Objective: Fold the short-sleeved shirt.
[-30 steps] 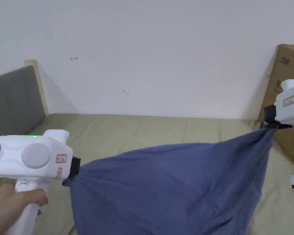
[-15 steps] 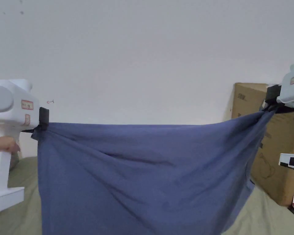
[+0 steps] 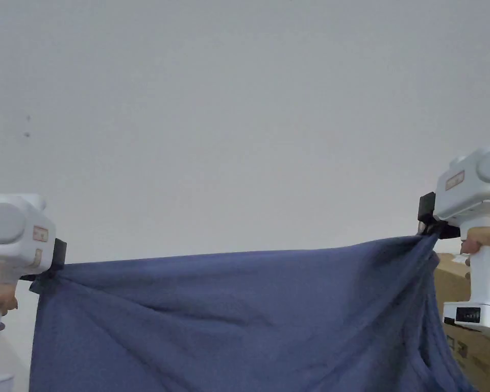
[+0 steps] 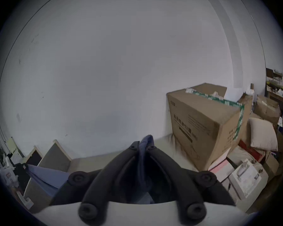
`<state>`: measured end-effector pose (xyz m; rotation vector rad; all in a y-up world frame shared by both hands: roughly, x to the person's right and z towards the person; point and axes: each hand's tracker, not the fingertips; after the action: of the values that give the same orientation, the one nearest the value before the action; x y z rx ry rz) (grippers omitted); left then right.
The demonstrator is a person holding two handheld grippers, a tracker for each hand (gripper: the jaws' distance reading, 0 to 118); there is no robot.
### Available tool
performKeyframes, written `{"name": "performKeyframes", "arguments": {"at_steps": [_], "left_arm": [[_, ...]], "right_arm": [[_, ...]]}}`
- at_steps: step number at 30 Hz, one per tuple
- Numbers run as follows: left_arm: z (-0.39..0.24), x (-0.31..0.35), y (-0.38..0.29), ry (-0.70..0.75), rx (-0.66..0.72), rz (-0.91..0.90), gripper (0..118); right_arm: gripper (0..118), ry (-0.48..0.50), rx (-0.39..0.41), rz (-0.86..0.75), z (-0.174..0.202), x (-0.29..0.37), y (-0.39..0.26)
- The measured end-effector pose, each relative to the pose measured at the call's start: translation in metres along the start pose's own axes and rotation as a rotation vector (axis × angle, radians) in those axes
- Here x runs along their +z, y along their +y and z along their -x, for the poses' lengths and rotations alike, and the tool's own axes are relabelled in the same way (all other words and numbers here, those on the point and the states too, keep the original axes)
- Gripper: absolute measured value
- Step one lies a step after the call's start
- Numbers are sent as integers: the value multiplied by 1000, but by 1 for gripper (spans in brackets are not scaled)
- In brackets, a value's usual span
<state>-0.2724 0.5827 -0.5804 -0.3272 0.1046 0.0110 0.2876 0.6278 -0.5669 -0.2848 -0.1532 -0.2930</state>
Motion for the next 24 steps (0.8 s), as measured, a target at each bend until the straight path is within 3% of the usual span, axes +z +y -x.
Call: {"name": "performKeyframes", "arguments": {"at_steps": [6, 11, 16, 19, 24], "left_arm": [[-4, -39, 35, 25, -4, -99, 2], [-5, -78, 5, 57, -34, -105, 2], [-6, -144, -74, 52, 5, 11, 2], [-11, -189, -136, 28, 35, 134, 2], [-30, -248, -263, 49, -18, 367, 2]], "right_arm": [[3, -34, 56, -62, 25, -36, 18], [3, -22, 93, -42, 26, -67, -12], [3, -67, 127, 110, 16, -134, -80], [3, -89, 104, 230, 2, -178, -134], [3, -177, 145, 465, -30, -240, -253]]}}
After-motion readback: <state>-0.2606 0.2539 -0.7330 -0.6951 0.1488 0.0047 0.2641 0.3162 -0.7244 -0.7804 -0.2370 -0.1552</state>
